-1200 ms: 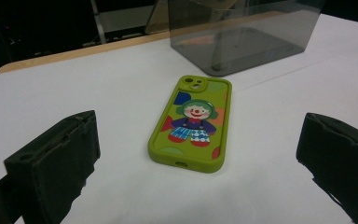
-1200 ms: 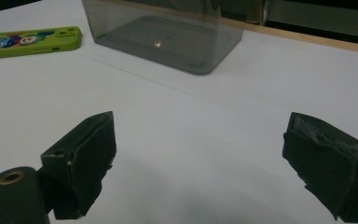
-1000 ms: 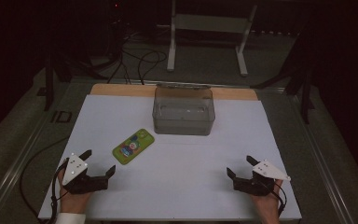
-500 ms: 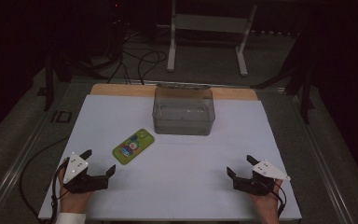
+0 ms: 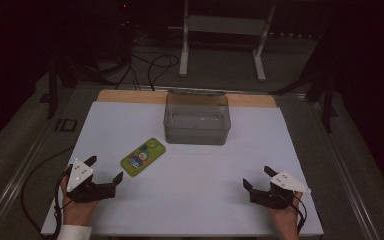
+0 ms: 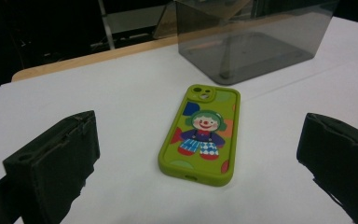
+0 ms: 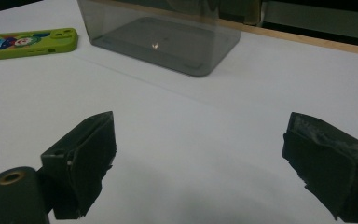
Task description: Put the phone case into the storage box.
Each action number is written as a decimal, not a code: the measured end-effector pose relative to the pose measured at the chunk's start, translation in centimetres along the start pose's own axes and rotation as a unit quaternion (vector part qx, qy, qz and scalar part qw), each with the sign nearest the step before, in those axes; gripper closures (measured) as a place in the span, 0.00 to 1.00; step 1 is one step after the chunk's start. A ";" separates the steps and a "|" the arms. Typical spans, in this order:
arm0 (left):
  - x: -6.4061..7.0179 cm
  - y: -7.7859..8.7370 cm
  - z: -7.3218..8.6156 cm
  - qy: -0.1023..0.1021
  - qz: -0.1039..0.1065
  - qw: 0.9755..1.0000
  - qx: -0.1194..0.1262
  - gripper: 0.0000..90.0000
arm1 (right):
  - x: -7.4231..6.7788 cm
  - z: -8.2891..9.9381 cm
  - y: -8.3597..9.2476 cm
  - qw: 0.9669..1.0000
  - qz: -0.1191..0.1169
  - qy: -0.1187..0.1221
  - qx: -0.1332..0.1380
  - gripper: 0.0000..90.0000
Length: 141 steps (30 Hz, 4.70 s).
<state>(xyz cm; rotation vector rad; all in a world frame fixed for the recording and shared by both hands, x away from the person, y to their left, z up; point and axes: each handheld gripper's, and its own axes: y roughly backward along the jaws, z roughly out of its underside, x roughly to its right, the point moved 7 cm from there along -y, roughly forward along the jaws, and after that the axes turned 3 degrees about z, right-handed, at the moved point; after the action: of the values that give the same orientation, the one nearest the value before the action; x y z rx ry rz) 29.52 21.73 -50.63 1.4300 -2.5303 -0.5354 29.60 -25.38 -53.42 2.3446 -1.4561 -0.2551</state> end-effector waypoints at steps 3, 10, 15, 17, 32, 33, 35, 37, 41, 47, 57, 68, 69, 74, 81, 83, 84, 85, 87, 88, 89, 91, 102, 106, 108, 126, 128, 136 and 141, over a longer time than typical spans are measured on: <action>0.0 0.0 -0.3 -0.001 0.001 1.000 -0.002 0.00 | 0.0 0.0 0.0 1.000 0.000 0.001 -0.001 0.11; -0.3 -0.3 -0.7 0.007 0.011 1.000 -0.011 0.00 | 0.0 0.1 0.0 1.000 0.000 0.001 -0.002 0.11; -0.4 -0.6 -0.9 0.004 0.010 1.000 -0.018 0.00 | 0.0 0.1 0.0 1.000 0.002 0.001 -0.003 0.11; -0.4 -0.8 -1.0 0.002 0.011 1.000 -0.020 0.00 | 0.1 0.1 0.0 1.000 0.001 0.001 -0.002 0.11; -0.1 -2.5 -1.6 -0.014 0.024 0.999 -0.044 0.00 | 0.1 0.1 -0.1 1.000 0.002 0.002 -0.004 0.11; -0.1 -2.6 -1.7 -0.013 0.025 0.999 -0.045 0.00 | 0.1 0.1 -0.1 1.000 0.002 0.002 -0.004 0.11; -0.1 -2.9 -1.7 -0.014 0.027 0.998 -0.048 0.00 | 0.1 0.1 -0.1 1.000 0.002 0.003 -0.004 0.11; -0.1 -3.0 -1.7 -0.016 0.028 0.998 -0.052 0.00 | 0.1 0.1 -0.1 1.000 0.003 0.003 -0.005 0.11; -0.1 -3.6 -1.7 -0.019 0.031 0.998 -0.060 0.00 | 0.1 0.1 -0.1 1.000 0.002 0.004 -0.005 0.11; 0.0 -4.5 -1.9 -0.027 0.034 0.996 -0.076 0.00 | 0.1 0.1 -0.1 1.000 0.002 0.004 -0.005 0.11; 0.0 -5.6 -2.2 -0.038 0.042 0.993 -0.105 0.00 | 0.1 0.2 -0.1 1.000 0.002 0.004 -0.006 0.11; 0.0 -6.6 -2.4 -0.046 0.051 0.989 -0.133 0.00 | 0.1 0.2 -0.1 1.000 0.002 0.004 -0.006 0.11; 0.0 -6.6 -2.4 -0.046 0.051 0.989 -0.133 0.00 | 0.1 0.2 -0.1 1.000 0.002 0.004 -0.006 0.11; 0.1 -7.2 -2.1 -0.050 0.056 0.985 -0.156 0.00 | 0.1 0.2 -0.1 1.000 0.002 0.004 -0.007 0.11; 0.1 -7.9 -1.8 -0.053 0.059 0.980 -0.182 0.00 | 0.1 0.2 -0.1 1.000 0.002 0.005 -0.007 0.11; 0.1 -8.0 -1.7 -0.052 0.060 0.979 -0.188 0.00 | 0.1 0.2 -0.1 1.000 0.003 0.004 -0.008 0.11; 0.1 -8.2 -1.7 -0.049 0.062 0.979 -0.190 0.00 | 0.1 0.2 -0.1 1.000 0.003 0.005 -0.009 0.11; 0.1 -8.2 -1.7 -0.047 0.063 0.978 -0.193 0.00 | 0.1 0.2 -0.1 1.000 0.002 0.004 -0.010 0.11; 0.1 -8.4 -1.7 -0.049 0.062 0.977 -0.200 0.00 | 0.1 0.2 -0.1 1.000 0.002 0.004 -0.009 0.11; 0.1 -8.5 -1.6 -0.049 0.061 0.976 -0.203 0.00 | 0.1 0.2 -0.1 1.000 0.002 0.004 -0.010 0.11; 0.0 -8.6 -1.5 -0.051 0.061 0.975 -0.207 0.00 | 0.1 0.2 -0.2 1.000 0.002 0.004 -0.010 0.11; 0.0 -8.8 -1.4 -0.054 0.061 0.973 -0.216 0.00 | 0.1 0.2 -0.2 1.000 0.002 0.004 -0.010 0.11; 0.0 -9.8 -0.8 -0.056 0.068 0.960 -0.266 0.00 | 0.1 0.3 -0.3 1.000 0.001 0.003 -0.011 0.11; -0.1 -10.3 -0.5 -0.062 0.069 0.955 -0.281 0.00 | 0.1 0.3 -0.2 1.000 0.002 0.003 -0.011 0.11; -0.2 -10.6 -0.2 -0.074 0.069 0.952 -0.290 0.00 | 0.2 0.3 -0.2 1.000 0.002 0.003 -0.011 0.11; -0.7 -12.5 1.4 -0.056 0.096 0.929 -0.353 0.01 | 0.2 0.3 -0.4 1.000 0.001 0.006 -0.013 0.11; -0.6 -12.5 1.5 -0.058 0.096 0.927 -0.357 0.02 | 0.2 0.3 -0.4 1.000 0.001 0.006 -0.013 0.11; -0.3 -13.3 2.1 -0.058 0.097 0.924 -0.365 0.10 | 0.1 0.3 -0.4 1.000 0.001 0.005 -0.015 0.11; -0.4 -13.4 2.2 -0.048 0.101 0.921 -0.372 0.10 | 0.1 0.3 -0.5 1.000 0.000 0.005 -0.015 0.11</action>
<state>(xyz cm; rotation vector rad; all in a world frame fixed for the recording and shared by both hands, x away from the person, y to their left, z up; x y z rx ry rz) 39.57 16.18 -57.96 0.8589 -2.1091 -1.3589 29.96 -25.33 -53.90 2.3188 -1.4389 -0.2637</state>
